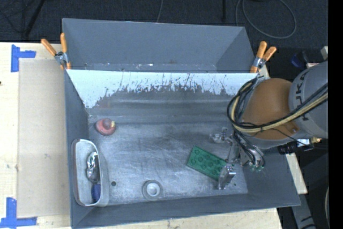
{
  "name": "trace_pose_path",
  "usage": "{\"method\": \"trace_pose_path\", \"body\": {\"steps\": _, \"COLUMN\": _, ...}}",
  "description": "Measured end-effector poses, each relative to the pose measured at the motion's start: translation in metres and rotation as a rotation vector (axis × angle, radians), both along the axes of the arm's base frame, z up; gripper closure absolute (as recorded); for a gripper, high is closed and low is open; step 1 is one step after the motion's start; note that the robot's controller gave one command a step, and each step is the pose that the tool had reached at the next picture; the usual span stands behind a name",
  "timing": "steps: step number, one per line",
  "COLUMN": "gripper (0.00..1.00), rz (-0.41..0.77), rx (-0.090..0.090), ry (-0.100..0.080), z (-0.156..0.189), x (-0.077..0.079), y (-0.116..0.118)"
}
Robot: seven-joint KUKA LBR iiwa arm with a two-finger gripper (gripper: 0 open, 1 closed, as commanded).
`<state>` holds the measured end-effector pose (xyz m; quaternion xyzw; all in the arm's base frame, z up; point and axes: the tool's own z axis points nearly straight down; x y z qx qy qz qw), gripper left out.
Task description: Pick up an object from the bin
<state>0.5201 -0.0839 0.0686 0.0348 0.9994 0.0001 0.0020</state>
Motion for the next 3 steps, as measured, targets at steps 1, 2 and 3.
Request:
{"method": "trace_pose_path", "body": {"steps": 1, "gripper": 0.0, "rz": -0.132, "rx": 0.001, "ry": 0.007, "z": 0.031, "x": -0.035, "y": -0.002}}
{"method": "trace_pose_path", "body": {"steps": 2, "gripper": 0.0, "rz": -0.246, "rx": 0.001, "ry": 0.004, "z": 0.042, "x": -0.032, "y": -0.005}}
{"method": "trace_pose_path", "body": {"steps": 3, "gripper": 0.0, "rz": -0.307, "rx": 0.001, "ry": -0.006, "z": 0.002, "x": -0.038, "y": 0.0}}
